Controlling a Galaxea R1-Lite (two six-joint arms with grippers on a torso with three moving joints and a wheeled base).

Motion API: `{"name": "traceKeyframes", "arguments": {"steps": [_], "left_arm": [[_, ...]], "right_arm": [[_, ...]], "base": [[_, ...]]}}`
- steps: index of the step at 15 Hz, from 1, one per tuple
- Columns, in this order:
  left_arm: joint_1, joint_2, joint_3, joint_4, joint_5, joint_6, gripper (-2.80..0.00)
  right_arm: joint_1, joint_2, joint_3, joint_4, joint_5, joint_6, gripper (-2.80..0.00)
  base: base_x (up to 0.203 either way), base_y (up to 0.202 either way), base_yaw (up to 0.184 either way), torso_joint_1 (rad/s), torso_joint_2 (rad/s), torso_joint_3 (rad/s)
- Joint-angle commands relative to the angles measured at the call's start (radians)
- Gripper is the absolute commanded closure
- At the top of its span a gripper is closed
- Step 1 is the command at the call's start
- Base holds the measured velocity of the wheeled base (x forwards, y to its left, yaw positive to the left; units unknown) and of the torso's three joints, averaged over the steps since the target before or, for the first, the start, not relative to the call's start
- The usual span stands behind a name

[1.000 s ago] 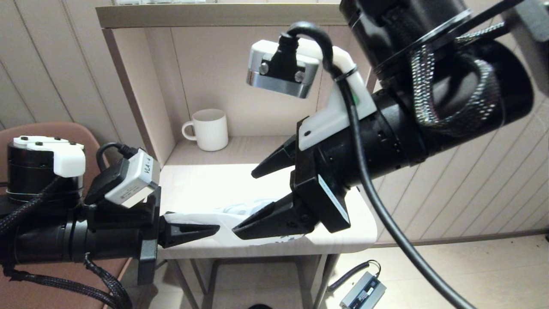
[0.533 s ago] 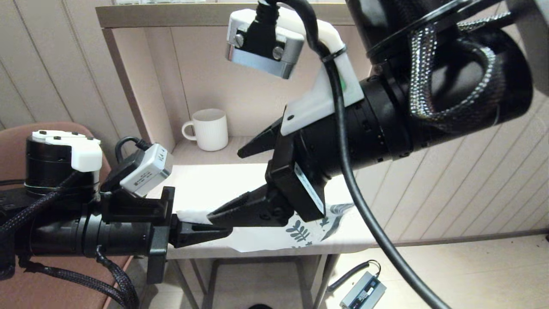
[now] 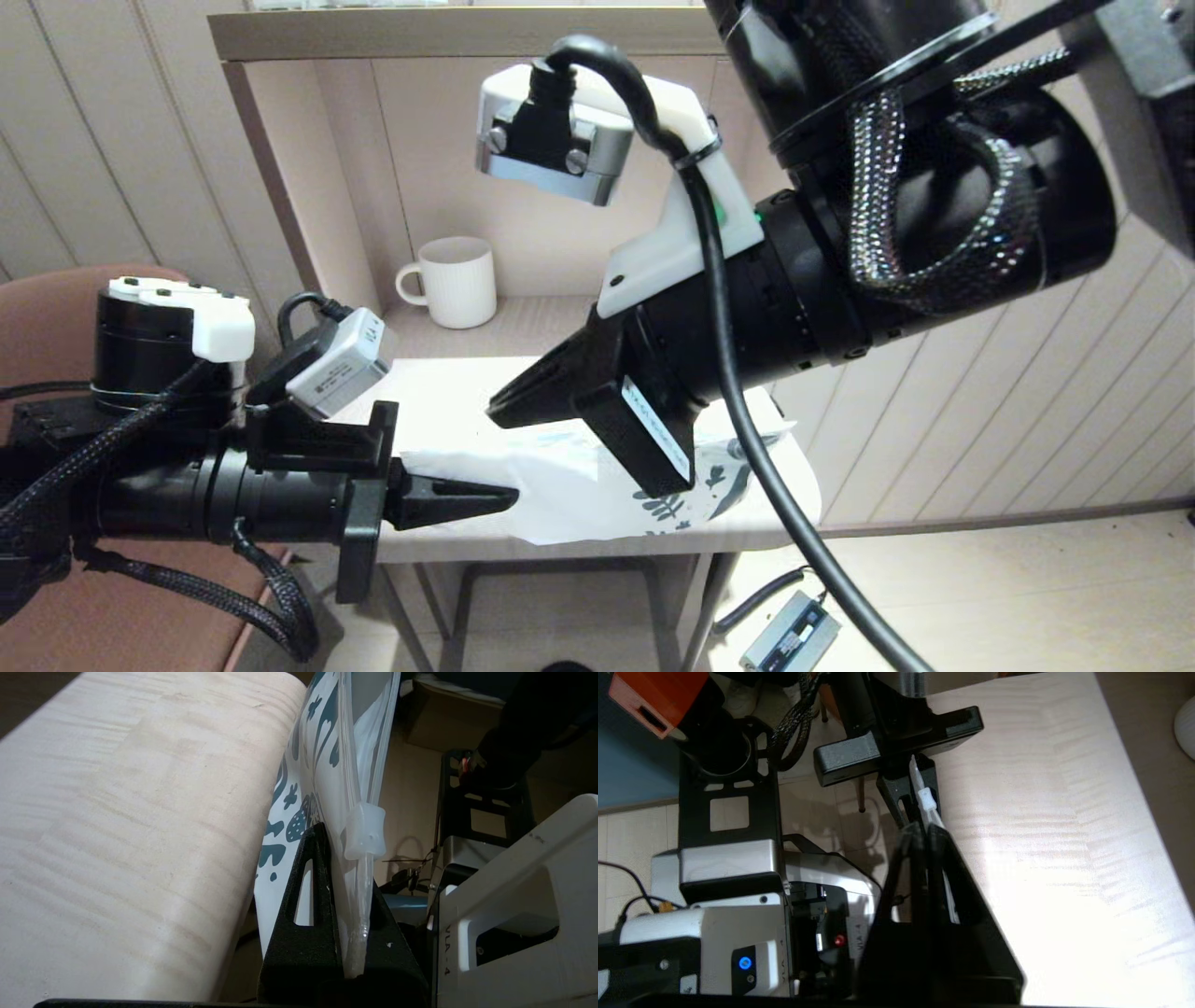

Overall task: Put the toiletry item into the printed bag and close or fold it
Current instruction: Close the strorage bag and place it on the desk

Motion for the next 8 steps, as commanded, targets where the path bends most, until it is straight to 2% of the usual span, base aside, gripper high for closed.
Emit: {"name": "traceKeyframes", "arguments": {"steps": [1,6,7,8], "left_arm": [[0.002,0.028,-0.01,-0.001,-0.026,0.002,0.0],[0.055,0.026,-0.033,0.035,-0.07,0.005,0.0],[0.057,0.028,-0.033,0.035,-0.072,0.006,0.0],[0.057,0.03,-0.033,0.035,-0.071,0.007,0.0]], "right_arm": [[0.0,0.009,0.0,0.005,0.004,-0.003,0.0],[0.0,0.022,0.0,-0.006,0.007,-0.012,0.0],[0.002,0.025,0.002,-0.006,0.006,-0.028,-2.8],[0.003,0.03,0.0,-0.011,0.006,-0.031,-2.8]], "base": [[0.0,0.0,0.0,0.0,0.0,0.0],[0.0,0.0,0.0,0.0,0.0,0.0],[0.0,0.0,0.0,0.0,0.0,0.0],[0.0,0.0,0.0,0.0,0.0,0.0]]}}
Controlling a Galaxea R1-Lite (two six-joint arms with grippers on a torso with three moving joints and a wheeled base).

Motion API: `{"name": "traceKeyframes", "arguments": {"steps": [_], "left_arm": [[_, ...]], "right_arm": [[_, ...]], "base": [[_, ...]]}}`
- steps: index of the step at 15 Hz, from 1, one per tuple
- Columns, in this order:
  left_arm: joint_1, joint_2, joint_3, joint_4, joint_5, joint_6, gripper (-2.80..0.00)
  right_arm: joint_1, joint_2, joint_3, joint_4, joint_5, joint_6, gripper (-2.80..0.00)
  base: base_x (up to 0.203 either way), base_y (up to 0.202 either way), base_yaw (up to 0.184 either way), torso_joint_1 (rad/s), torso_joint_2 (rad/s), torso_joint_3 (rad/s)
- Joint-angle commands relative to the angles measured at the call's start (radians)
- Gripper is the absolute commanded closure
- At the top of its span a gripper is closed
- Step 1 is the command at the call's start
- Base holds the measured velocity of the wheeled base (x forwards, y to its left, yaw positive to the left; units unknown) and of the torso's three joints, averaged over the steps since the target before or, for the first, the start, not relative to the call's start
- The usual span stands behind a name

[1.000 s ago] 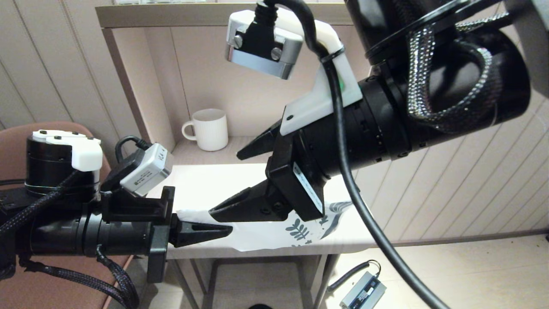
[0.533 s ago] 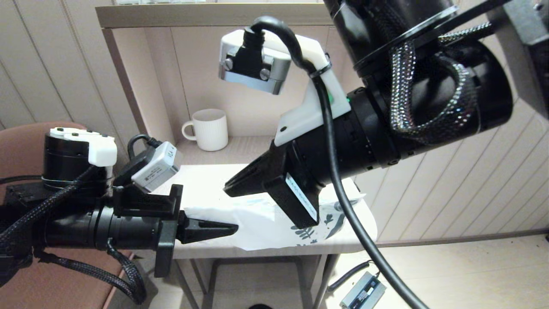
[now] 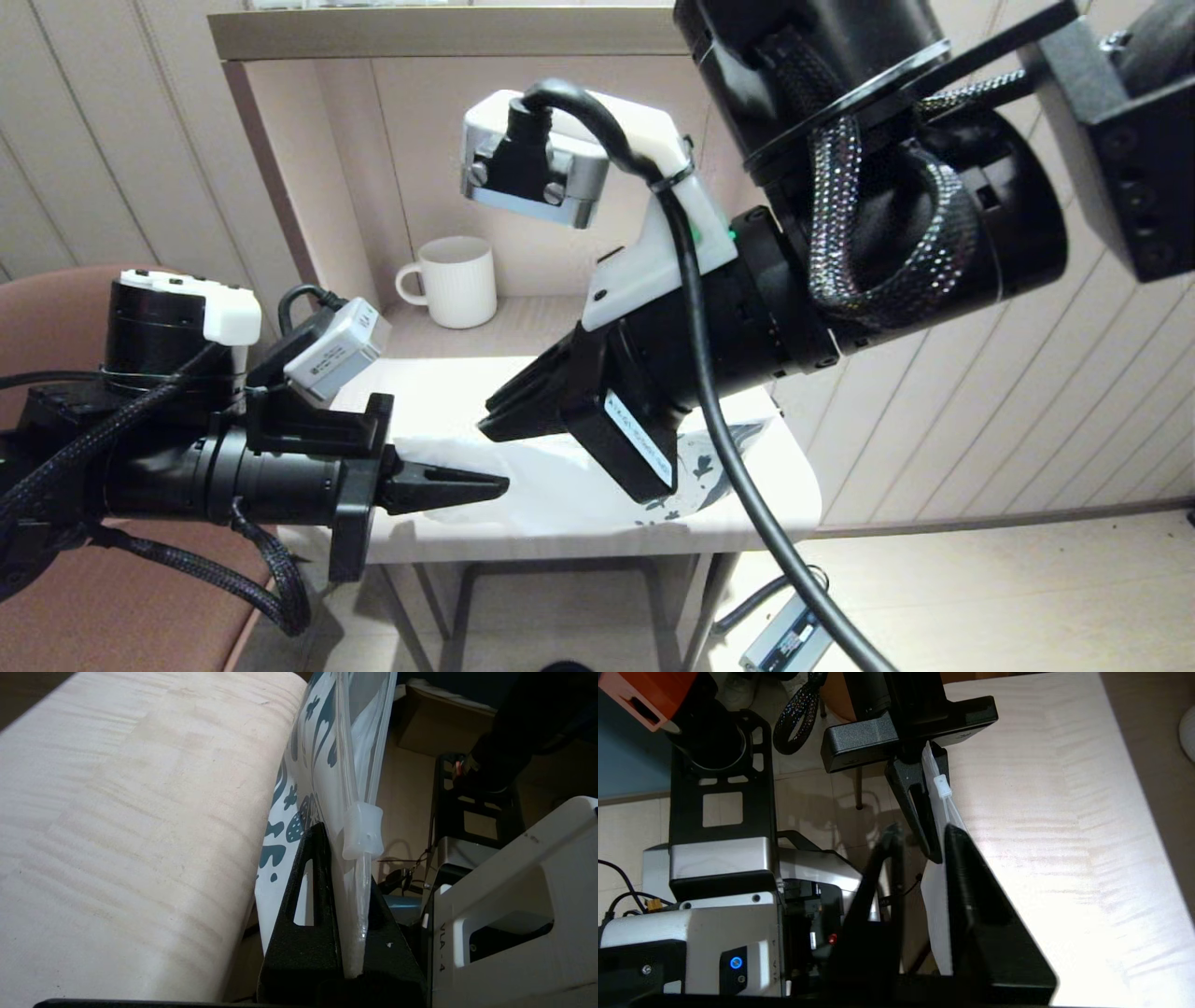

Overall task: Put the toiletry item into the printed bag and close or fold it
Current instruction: Close the strorage bag and place it on the desk

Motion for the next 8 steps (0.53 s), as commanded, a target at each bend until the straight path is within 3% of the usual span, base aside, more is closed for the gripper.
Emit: {"name": "traceKeyframes", "arguments": {"steps": [1,8], "left_arm": [[0.005,0.009,-0.001,-0.003,-0.003,0.005,0.0],[0.004,0.004,0.0,-0.003,-0.004,0.007,0.0]], "right_arm": [[0.003,0.017,-0.002,-0.01,0.003,-0.003,0.0],[0.012,0.032,-0.001,-0.02,0.002,-0.006,0.0]], "base": [[0.0,0.0,0.0,0.0,0.0,0.0],[0.0,0.0,0.0,0.0,0.0,0.0]]}}
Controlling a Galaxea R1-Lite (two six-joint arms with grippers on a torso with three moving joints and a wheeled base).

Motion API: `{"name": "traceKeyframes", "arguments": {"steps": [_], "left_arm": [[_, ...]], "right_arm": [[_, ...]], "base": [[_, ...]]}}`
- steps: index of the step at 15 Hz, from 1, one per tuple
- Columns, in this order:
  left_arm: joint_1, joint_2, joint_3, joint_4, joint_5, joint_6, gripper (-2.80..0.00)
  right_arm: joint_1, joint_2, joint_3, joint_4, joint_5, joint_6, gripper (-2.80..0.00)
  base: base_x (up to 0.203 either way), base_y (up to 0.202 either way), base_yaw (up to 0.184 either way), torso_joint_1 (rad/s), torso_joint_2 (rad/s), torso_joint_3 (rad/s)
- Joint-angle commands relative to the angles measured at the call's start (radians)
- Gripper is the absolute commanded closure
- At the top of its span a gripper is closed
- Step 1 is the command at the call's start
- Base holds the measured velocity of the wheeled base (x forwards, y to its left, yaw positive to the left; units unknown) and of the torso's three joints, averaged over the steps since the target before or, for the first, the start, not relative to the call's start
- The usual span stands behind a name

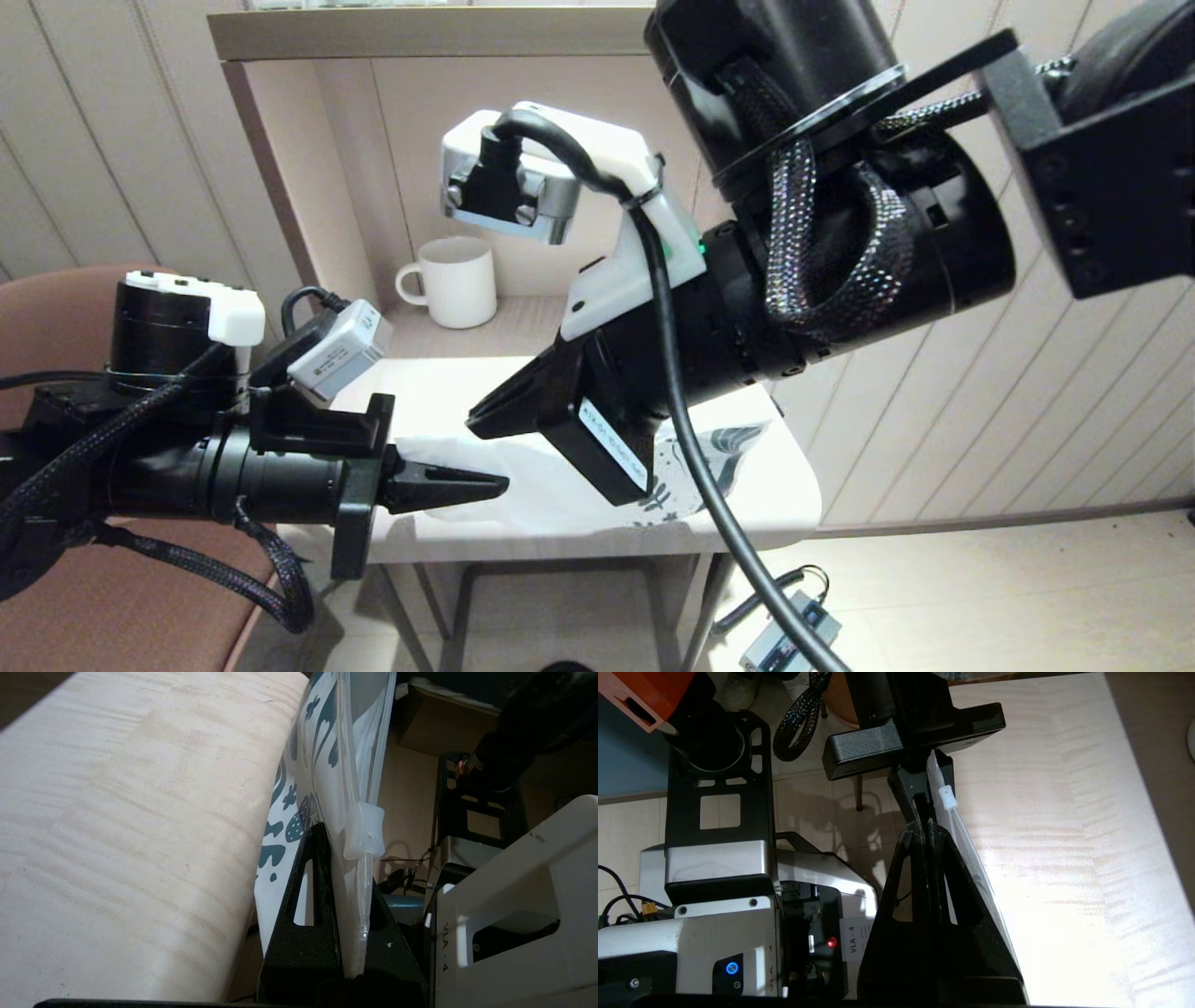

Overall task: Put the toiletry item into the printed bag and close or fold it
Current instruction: Close the strorage bag and place it on the desk

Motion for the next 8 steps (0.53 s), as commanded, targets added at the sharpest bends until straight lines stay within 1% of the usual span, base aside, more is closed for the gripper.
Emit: {"name": "traceKeyframes", "arguments": {"steps": [1,4,5,8], "left_arm": [[0.0,-0.002,0.001,-0.002,-0.004,0.003,0.0],[0.0,-0.004,0.001,-0.002,-0.005,0.003,0.0],[0.0,-0.004,0.003,-0.002,-0.005,0.003,0.0],[0.0,-0.003,0.002,-0.002,-0.005,0.003,0.0]], "right_arm": [[0.005,0.009,0.001,-0.002,0.001,-0.004,0.0],[0.009,0.011,0.002,0.011,-0.004,-0.001,0.0],[0.01,0.011,0.002,0.015,-0.004,-0.003,-2.8],[0.01,0.025,0.0,0.006,-0.002,-0.003,-2.8]], "base": [[0.0,0.0,0.0,0.0,0.0,0.0],[0.0,0.0,0.0,0.0,0.0,0.0],[0.0,0.0,0.0,0.0,0.0,0.0],[0.0,0.0,0.0,0.0,0.0,0.0]]}}
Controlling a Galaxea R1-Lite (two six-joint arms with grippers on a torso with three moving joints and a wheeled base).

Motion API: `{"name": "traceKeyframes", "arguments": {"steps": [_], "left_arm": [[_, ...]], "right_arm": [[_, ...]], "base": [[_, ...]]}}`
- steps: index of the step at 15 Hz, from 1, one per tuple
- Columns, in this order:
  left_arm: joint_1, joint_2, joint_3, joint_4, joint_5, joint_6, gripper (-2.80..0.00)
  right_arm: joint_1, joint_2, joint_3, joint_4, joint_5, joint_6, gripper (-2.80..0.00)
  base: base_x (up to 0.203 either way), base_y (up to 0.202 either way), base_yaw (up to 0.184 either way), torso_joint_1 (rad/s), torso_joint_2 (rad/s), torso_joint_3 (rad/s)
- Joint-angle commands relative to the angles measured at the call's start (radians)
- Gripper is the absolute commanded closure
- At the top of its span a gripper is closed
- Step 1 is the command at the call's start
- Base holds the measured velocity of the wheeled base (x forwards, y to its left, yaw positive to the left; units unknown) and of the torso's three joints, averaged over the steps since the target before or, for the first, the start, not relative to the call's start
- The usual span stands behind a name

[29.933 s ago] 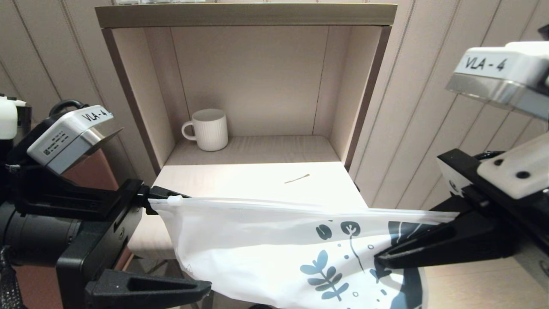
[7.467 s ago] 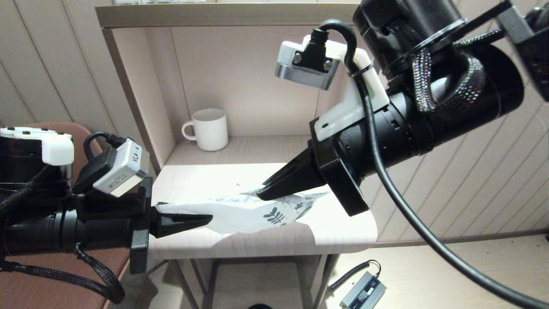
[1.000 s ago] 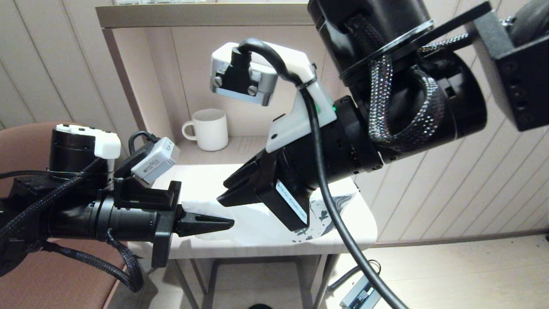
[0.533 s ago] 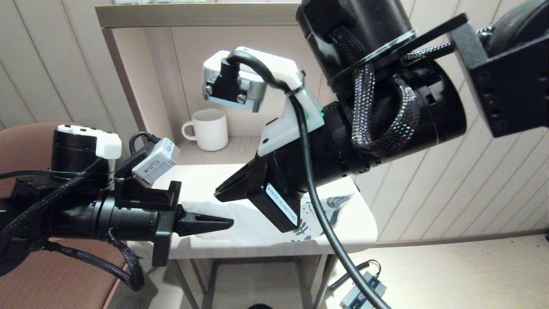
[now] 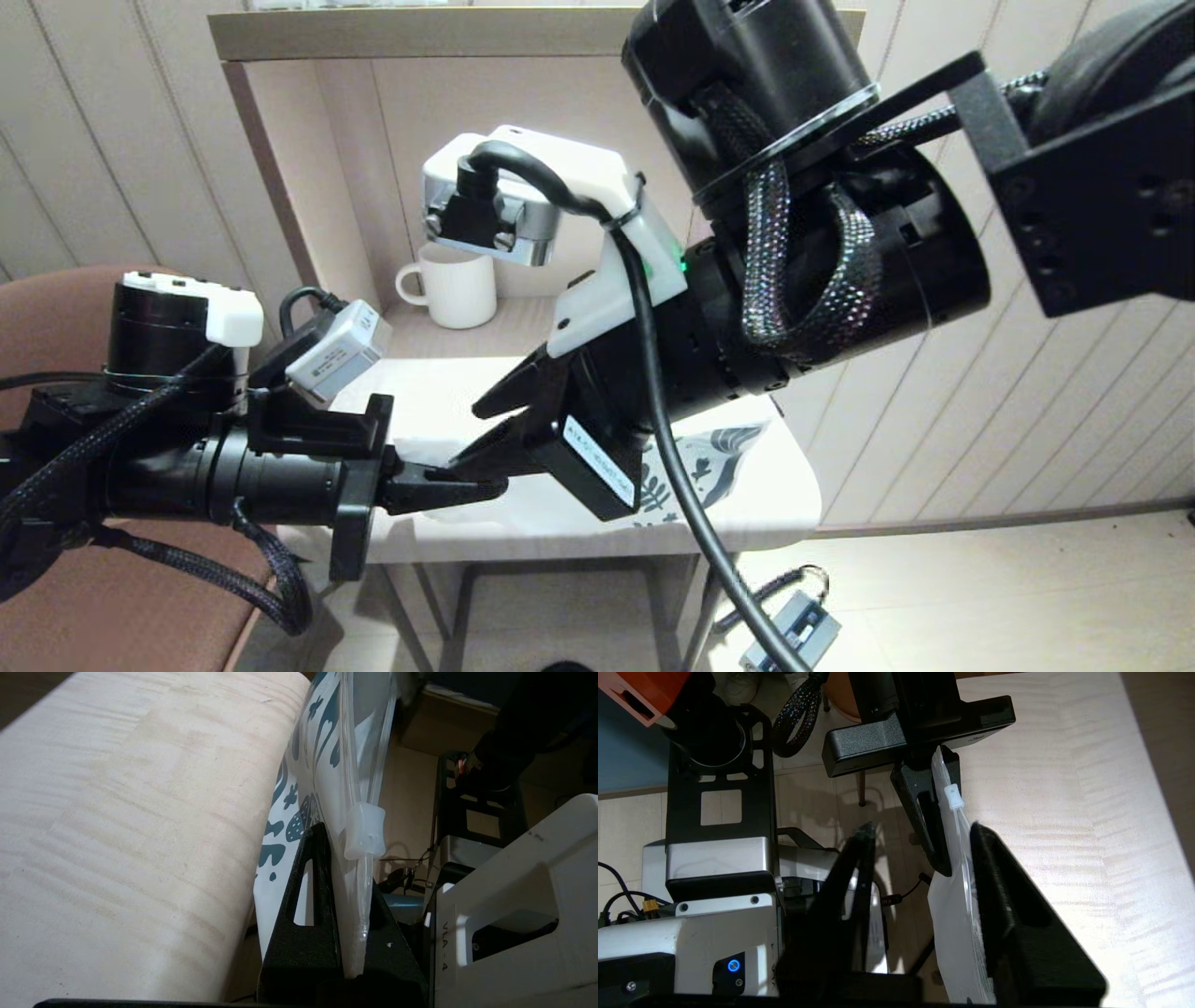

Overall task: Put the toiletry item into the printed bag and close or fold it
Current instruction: Close the strorage bag and place it on the desk

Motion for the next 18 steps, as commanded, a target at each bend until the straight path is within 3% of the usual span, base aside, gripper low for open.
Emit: {"name": "traceKeyframes", "arguments": {"steps": [1,18], "left_arm": [[0.0,-0.003,0.0,-0.002,-0.005,0.002,0.0],[-0.003,0.006,0.005,-0.002,-0.008,0.002,0.0]], "right_arm": [[0.002,0.024,-0.001,-0.008,0.003,-0.002,-2.8],[-0.003,0.084,-0.001,-0.101,0.003,-0.004,-2.8]], "base": [[0.0,0.0,0.0,0.0,0.0,0.0],[0.0,0.0,0.0,0.0,0.0,0.0]]}}
